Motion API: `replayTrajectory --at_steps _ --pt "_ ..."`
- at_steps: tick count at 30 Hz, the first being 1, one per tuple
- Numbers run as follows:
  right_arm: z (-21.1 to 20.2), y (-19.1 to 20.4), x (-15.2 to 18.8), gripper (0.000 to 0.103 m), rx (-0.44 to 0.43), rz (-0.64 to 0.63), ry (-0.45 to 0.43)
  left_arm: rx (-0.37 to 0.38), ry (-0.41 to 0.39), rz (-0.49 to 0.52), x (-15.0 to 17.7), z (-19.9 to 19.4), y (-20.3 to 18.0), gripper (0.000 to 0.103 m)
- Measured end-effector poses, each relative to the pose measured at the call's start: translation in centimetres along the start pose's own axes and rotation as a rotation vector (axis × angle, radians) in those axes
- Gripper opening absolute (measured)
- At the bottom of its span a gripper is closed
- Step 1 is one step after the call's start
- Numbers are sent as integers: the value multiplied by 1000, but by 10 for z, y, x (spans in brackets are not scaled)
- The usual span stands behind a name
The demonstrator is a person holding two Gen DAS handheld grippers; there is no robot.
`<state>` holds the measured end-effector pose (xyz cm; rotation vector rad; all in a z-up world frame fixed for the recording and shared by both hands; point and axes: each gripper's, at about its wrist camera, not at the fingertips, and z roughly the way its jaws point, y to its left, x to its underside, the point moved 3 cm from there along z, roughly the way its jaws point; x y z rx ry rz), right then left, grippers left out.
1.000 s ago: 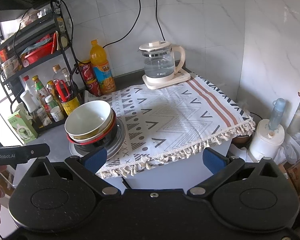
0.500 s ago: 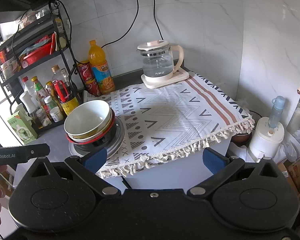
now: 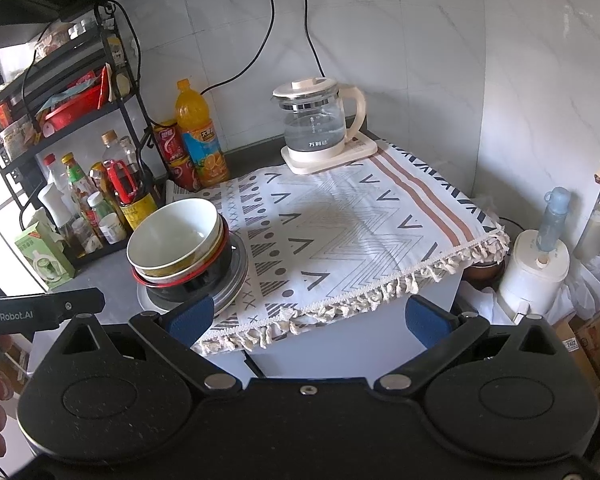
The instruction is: Organize plates and bowls
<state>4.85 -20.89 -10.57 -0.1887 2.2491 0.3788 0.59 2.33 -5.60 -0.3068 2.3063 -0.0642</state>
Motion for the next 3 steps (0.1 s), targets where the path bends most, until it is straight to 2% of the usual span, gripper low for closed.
replayTrajectory --at_steps 3 --pt "0 -3 1 103 4 7 0 4 5 4 0 1 -1 103"
